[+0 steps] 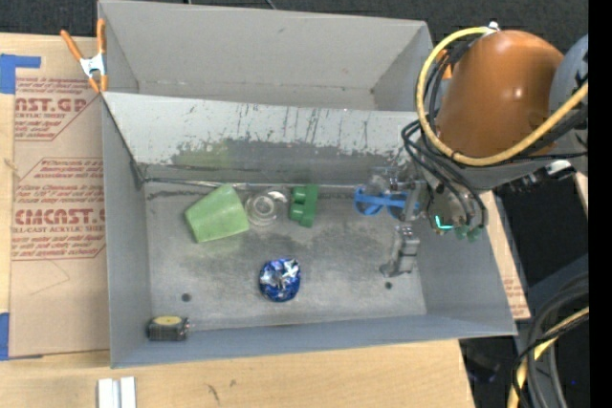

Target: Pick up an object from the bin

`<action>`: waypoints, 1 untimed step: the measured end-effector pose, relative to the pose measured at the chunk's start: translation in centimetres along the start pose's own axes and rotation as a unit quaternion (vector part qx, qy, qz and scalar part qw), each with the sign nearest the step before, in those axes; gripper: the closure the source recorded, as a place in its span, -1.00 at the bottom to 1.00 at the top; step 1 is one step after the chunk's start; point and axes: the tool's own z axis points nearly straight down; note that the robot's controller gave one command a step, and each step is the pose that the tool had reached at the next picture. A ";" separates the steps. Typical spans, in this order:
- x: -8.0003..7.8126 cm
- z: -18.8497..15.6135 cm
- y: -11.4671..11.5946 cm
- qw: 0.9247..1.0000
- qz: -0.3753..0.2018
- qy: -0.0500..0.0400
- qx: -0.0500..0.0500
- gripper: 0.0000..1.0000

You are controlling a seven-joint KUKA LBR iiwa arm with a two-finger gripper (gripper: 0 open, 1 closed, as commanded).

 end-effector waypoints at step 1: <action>-1.0 6.9 6.9 0.998 -0.064 -0.001 -0.001 -1.00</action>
Offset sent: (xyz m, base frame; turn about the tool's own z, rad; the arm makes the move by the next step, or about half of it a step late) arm 0.0109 0.0650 -0.0659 -0.1209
